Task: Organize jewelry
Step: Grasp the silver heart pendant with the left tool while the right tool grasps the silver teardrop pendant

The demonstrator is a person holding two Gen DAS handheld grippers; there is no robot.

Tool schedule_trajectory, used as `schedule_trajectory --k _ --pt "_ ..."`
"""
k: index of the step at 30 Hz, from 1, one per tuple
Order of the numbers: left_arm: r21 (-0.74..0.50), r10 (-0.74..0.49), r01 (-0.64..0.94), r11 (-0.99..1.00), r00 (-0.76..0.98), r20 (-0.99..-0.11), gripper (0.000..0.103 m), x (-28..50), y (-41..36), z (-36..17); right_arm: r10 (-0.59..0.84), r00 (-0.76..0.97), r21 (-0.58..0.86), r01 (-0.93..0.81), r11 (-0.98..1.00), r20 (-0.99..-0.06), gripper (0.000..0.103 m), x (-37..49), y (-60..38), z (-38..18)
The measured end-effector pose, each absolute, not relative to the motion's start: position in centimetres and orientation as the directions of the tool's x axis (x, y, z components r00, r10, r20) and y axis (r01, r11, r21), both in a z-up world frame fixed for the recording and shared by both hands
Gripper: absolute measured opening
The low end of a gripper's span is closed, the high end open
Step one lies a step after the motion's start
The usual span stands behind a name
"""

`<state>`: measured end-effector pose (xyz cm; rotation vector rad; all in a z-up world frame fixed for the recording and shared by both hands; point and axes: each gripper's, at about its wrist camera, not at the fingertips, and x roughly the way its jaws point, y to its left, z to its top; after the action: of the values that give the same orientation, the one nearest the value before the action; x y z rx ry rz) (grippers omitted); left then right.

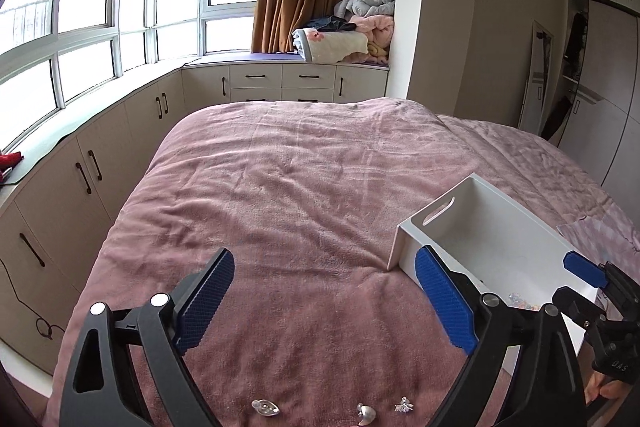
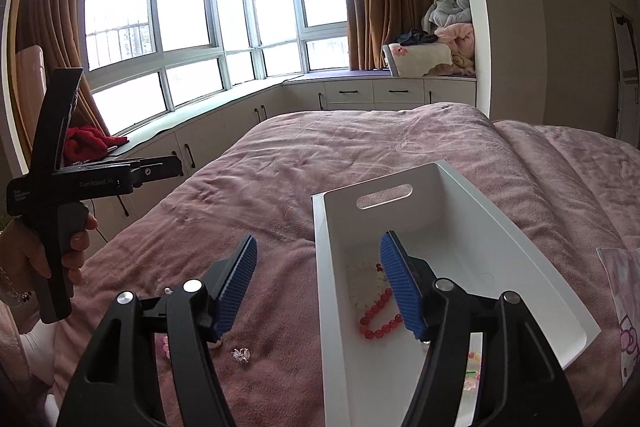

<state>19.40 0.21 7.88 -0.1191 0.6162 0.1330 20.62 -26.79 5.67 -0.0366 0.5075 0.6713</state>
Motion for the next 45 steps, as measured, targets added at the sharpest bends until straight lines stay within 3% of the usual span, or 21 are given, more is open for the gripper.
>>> schedule_trajectory --k 7,20,30,38,41,44,45 --pt "-0.048 0.143 -0.219 0.974 0.771 -0.62 0.094 16.3 3.9 5.3 0.615 0.656 0.015 -0.679 0.734 -0.438 0.069 17.8 -22.6 5.7" --pt "-0.054 0.188 -0.306 0.95 0.703 -0.686 0.094 13.2 8.2 -0.1 0.578 0.556 -0.129 -0.778 0.615 -0.598 0.069 15.8 -14.6 0.0" --pt "0.036 0.192 -0.241 0.97 0.666 -0.72 0.094 12.9 7.3 -4.7 0.531 0.431 -0.089 -0.83 0.551 -0.73 0.05 16.4 -11.2 -5.1" --pt "0.073 0.168 -0.173 0.982 0.633 -0.756 0.092 14.2 5.5 -7.7 0.466 0.385 -0.082 -0.833 0.548 -0.796 0.045 17.3 -10.3 -7.7" --pt "0.079 0.149 -0.141 0.987 0.611 -0.778 0.078 14.6 5.0 -8.8 0.464 0.351 -0.046 -0.833 0.551 -0.813 0.032 17.9 -10.1 -8.2" --pt "0.072 0.131 -0.119 0.99 0.616 -0.777 0.074 14.7 4.5 -9.2 0.468 0.317 -0.01 -0.835 0.55 -0.825 0.027 18.3 -10.1 -8.6" --pt "0.07 0.123 -0.109 0.992 0.619 -0.776 0.067 14.7 4.3 -9.3 0.473 0.307 0.0 -0.84 0.543 -0.826 0.022 18.3 -10.1 -8.7"
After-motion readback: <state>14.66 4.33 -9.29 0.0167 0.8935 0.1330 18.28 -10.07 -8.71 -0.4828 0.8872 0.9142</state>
